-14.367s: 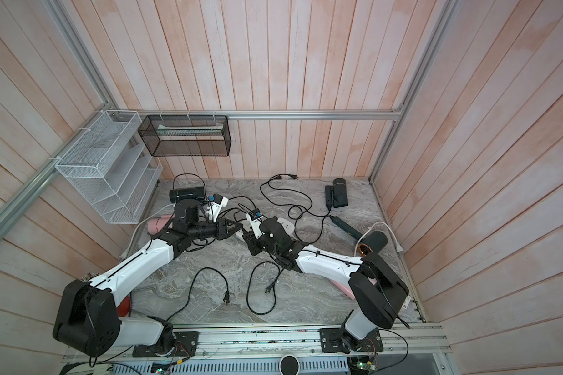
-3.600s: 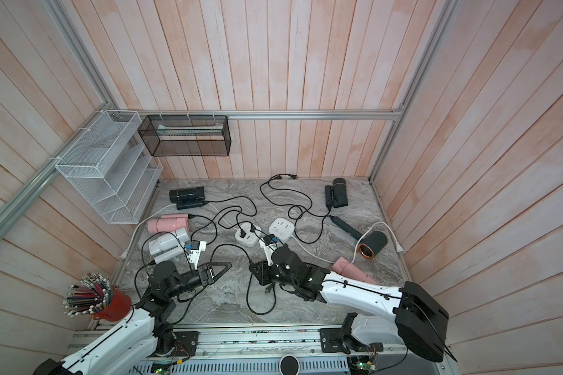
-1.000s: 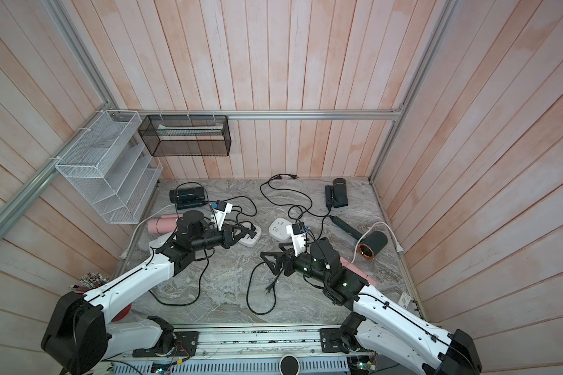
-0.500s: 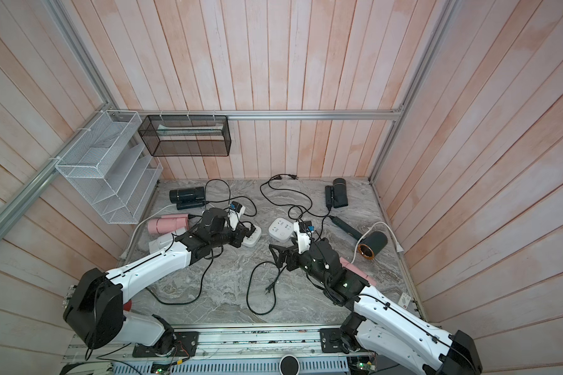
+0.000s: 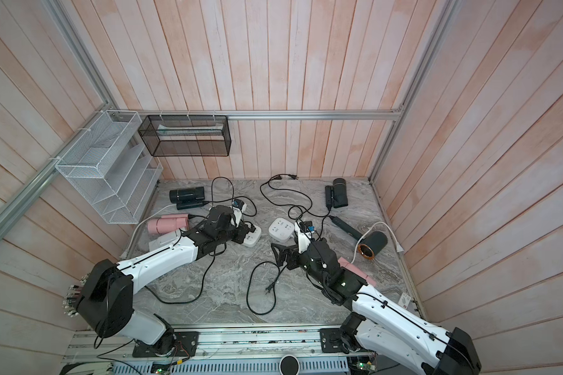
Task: Charge the blow dryers
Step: Insert the plug into the socket.
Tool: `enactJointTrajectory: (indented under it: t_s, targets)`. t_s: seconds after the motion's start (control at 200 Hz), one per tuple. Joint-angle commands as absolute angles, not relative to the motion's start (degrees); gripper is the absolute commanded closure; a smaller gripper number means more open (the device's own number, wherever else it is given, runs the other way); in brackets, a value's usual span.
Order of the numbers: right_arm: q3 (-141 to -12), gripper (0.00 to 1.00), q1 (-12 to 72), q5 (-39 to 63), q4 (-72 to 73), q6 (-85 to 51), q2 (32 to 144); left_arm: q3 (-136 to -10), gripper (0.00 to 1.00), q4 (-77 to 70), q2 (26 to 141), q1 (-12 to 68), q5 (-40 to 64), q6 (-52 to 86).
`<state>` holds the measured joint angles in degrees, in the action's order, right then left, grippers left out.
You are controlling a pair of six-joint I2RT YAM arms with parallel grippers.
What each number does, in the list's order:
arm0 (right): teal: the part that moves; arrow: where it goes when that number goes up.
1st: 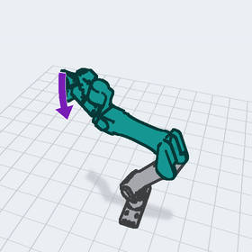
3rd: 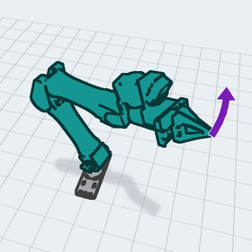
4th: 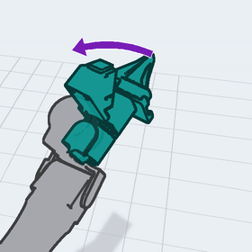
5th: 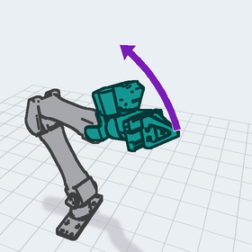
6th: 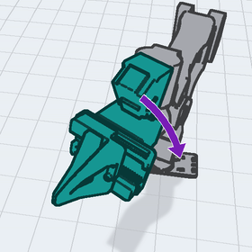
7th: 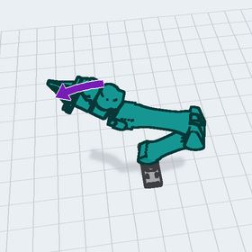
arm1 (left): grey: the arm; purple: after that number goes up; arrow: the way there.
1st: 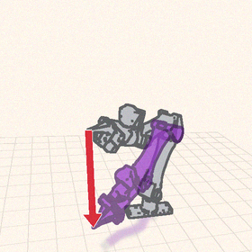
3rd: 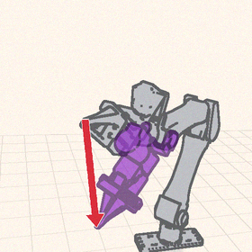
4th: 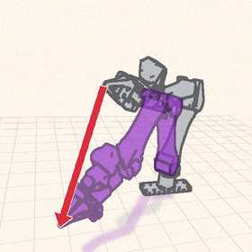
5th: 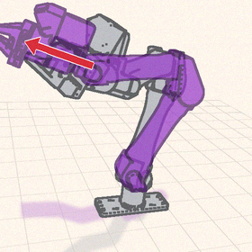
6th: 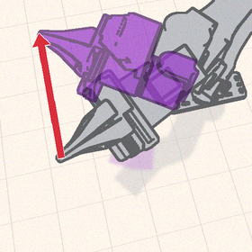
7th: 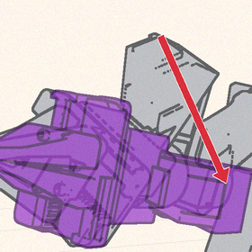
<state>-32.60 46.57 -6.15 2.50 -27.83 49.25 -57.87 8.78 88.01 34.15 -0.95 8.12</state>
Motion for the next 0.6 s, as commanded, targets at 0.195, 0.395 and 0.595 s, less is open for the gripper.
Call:
enactJointTrajectory:
  t_s: [0.195,0.395,0.595]
  targets:
    - [-31.9,0.0,46.4,-7.5,2.1,-28.0,50.3,-59.7,0.92,9.6,90.5,34.4,-3.3,7.5]
    - [-31.8,0.01,46.4,-6.8,2.7,-28.1,50.9,-60.2,0.92,9.8,91.4,34.4,-2.9,8.1]
    - [-32.2,0.01,46.4,-6.3,3.5,-28.8,52.3,-59.8,0.92,8.8,92.2,34.5,-2.9,8.1]
